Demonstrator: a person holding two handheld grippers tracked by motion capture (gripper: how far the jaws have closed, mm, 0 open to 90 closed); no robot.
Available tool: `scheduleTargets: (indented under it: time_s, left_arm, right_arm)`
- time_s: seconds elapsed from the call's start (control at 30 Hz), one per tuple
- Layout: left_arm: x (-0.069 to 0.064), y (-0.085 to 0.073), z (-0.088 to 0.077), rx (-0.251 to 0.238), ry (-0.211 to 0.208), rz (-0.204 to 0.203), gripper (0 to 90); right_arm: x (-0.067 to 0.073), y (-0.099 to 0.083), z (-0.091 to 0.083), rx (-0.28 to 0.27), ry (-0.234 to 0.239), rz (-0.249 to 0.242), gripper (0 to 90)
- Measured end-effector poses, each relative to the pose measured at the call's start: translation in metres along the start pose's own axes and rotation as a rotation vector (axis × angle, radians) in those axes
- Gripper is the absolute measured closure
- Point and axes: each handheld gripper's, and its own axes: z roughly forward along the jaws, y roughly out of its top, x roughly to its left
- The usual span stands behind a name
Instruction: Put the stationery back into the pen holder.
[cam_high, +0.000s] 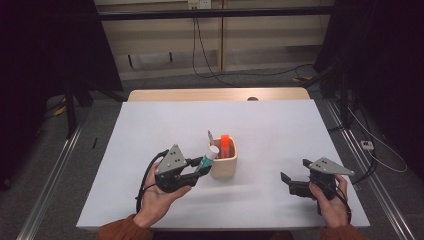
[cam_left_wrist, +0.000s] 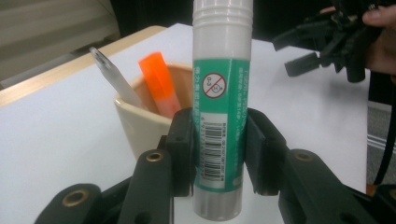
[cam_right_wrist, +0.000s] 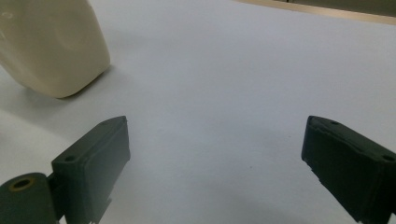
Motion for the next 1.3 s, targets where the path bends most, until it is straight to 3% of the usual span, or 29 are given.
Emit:
scheduleTargets:
  time_s: [0.17, 0.77, 1.3]
  left_arm:
    - [0.005, 0.008, 0.003, -0.032, 0.004, -0.031, 66.4]
    - [0.012, 0.037, 0.025, -0.075, 0.024, -0.046, 66.4]
    - [0.02, 0.042, 0.048, -0.092, 0.07, -0.039, 66.3]
  right_arm:
    - [0.0, -0.003, 0.001, 0.001, 0.007, 0.01, 6.3]
    - [0.0, -0.004, 0.002, -0.001, 0.012, -0.002, 5.4]
    - [0.0, -0.004, 0.002, 0.007, 0.028, 0.002, 4.8]
